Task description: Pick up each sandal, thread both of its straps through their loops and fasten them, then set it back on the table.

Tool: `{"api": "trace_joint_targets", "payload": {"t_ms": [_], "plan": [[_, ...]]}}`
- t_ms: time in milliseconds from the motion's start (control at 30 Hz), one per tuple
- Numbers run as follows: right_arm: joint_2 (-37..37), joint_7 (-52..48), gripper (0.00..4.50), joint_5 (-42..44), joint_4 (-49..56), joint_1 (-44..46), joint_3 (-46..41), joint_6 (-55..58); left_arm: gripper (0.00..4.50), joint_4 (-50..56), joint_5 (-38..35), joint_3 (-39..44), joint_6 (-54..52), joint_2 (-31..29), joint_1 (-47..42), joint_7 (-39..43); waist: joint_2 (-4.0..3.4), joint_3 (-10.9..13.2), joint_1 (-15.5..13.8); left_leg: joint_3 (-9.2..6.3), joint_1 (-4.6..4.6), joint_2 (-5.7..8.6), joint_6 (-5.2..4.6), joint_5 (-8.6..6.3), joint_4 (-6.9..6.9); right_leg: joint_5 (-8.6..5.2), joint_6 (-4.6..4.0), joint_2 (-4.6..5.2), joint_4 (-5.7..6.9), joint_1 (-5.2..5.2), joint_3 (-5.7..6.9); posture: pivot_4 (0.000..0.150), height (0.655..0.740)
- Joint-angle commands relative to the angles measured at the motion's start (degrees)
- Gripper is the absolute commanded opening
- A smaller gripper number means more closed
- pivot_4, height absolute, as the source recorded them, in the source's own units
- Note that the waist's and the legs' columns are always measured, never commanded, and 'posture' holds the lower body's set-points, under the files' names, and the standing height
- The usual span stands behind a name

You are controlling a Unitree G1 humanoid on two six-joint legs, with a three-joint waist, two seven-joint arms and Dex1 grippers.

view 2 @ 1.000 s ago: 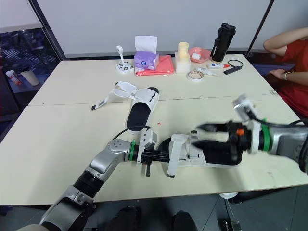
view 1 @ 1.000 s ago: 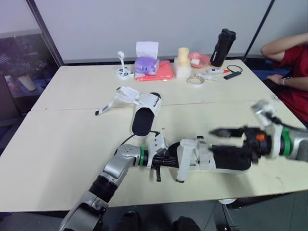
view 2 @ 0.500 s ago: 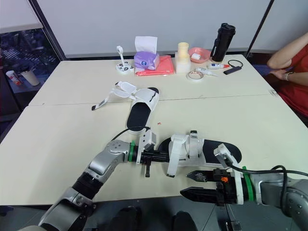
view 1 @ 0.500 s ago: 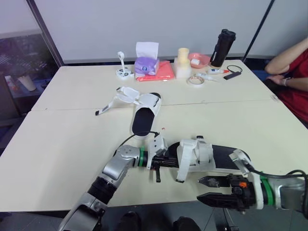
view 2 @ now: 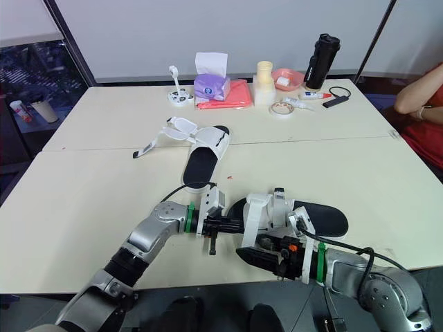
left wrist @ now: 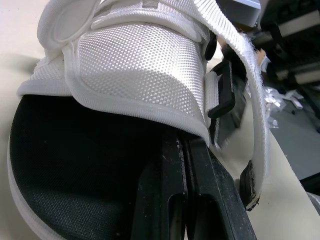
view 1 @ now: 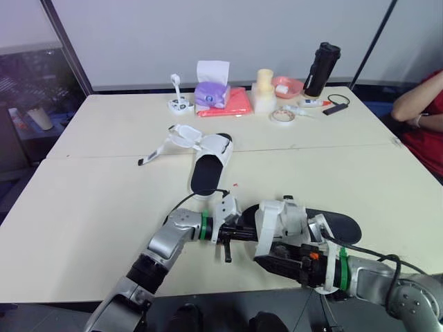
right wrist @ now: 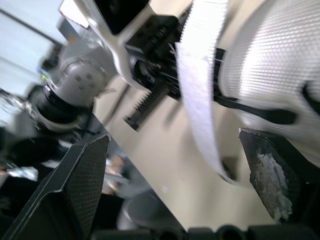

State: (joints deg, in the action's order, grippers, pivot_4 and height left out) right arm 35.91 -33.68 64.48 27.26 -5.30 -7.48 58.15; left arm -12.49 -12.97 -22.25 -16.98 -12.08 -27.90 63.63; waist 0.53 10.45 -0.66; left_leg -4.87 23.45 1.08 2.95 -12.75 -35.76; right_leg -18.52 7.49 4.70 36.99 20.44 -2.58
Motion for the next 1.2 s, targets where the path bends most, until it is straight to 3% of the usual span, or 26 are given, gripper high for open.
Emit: {"api": "trace_joint_targets", "payload": {"t_ms": [33, 133, 167, 267, 300, 400, 567, 700, 867, 1200], "plan": [[-1.25, 1.67, 3.68, 0.88, 0.28, 0.52, -0.72, -0.32, 0.0, -2.63, 2.36, -2.76, -1.81, -0.44, 1.76, -0.03, 0.0, 0.0, -0.01, 0.0, 0.0, 0.0, 0.0, 0.0, 0.0, 0.0, 0.0, 0.0, 0.0, 0.0, 0.0, 0.15, 0.74], [-1.52, 2.32, 2.26, 0.9, 0.17, 0.71, -0.95, -0.09, 0.0, -2.8, 2.36, -2.75, -1.69, -0.31, 1.73, -0.12, -0.01, -0.01, -0.01, 0.01, 0.0, 0.0, 0.0, 0.0, 0.0, 0.0, 0.0, 0.0, 0.0, 0.0, 0.0, 0.15, 0.74], [-1.58, 2.59, 1.55, 1.39, 0.11, 0.79, -1.14, 0.16, 0.0, -2.85, 2.36, -2.74, -1.65, -0.3, 1.72, -0.11, -0.01, -0.01, -0.01, 0.01, 0.0, 0.0, 0.0, 0.0, 0.0, 0.0, 0.0, 0.0, 0.0, 0.0, 0.0, 0.15, 0.74], [-1.21, 3.42, 0.21, 3.39, 0.04, 1.19, -1.81, 1.48, 0.0, -2.94, 2.36, -2.73, -1.51, -0.3, 1.68, -0.04, -0.01, -0.01, -0.02, 0.01, 0.0, 0.0, 0.0, 0.0, 0.0, 0.0, 0.0, 0.0, 0.0, 0.0, 0.01, 0.15, 0.74], [-0.72, 3.52, 0.09, 4.43, 0.06, 1.38, -2.18, 2.18, 0.0, -2.99, 2.39, -2.78, -1.46, -0.24, 1.68, -0.06, -0.01, -0.01, -0.02, 0.01, 0.0, 0.0, 0.0, 0.0, 0.0, 0.0, 0.0, 0.0, 0.0, 0.0, 0.0, 0.15, 0.74], [1.8, 3.45, 0.09, 9.08, 0.39, 3.08, -4.07, 4.87, 0.0, -3.23, 2.47, -2.86, -1.3, -0.13, 1.63, -0.02, -0.01, -0.01, -0.05, 0.01, 0.0, 0.0, 0.0, 0.0, -0.01, 0.0, 0.0, 0.01, 0.0, -0.01, 0.0, 0.15, 0.74], [8.27, 5.31, 0.09, 24.13, -4.43, 13.93, -8.21, 8.16, 0.0, -3.87, 2.64, -3.0, -0.98, 0.05, 1.37, 0.12, -0.02, -0.01, -0.02, 0.0, -0.01, 0.0, 0.0, 0.0, -0.07, 0.0, -0.01, 0.02, 0.01, -0.02, -0.02, 0.15, 0.74], [12.33, 6.32, 0.09, 27.32, -12.98, 23.98, -6.46, 11.17, 0.0, -4.61, 2.77, -3.03, -0.52, 0.44, 1.0, 0.15, 0.03, -0.01, -0.16, 0.01, 0.04, 0.0, -0.02, -0.01, -0.09, 0.0, -0.02, 0.03, -0.02, -0.04, 0.04, 0.15, 0.74], [13.82, 1.68, 0.09, 19.51, -20.66, 30.94, -2.64, 13.39, 0.0, -5.08, 2.89, -2.76, -0.13, 0.91, 0.82, -0.44, 0.02, -0.01, -0.25, 0.03, 0.08, 0.03, -0.04, -0.02, -0.14, 0.0, -0.02, 0.06, -0.02, -0.02, 0.04, 0.15, 0.74], [16.7, -13.42, 0.09, 2.83, -23.84, 30.91, 4.68, 12.46, 0.0, -4.15, 2.7, -1.75, -0.62, 0.3, 2.04, -1.63, 0.0, -0.02, -0.09, 0.03, 0.11, 0.06, -0.04, -0.02, -0.18, 0.01, -0.01, 0.08, -0.02, -0.01, 0.02, 0.15, 0.74]]}}
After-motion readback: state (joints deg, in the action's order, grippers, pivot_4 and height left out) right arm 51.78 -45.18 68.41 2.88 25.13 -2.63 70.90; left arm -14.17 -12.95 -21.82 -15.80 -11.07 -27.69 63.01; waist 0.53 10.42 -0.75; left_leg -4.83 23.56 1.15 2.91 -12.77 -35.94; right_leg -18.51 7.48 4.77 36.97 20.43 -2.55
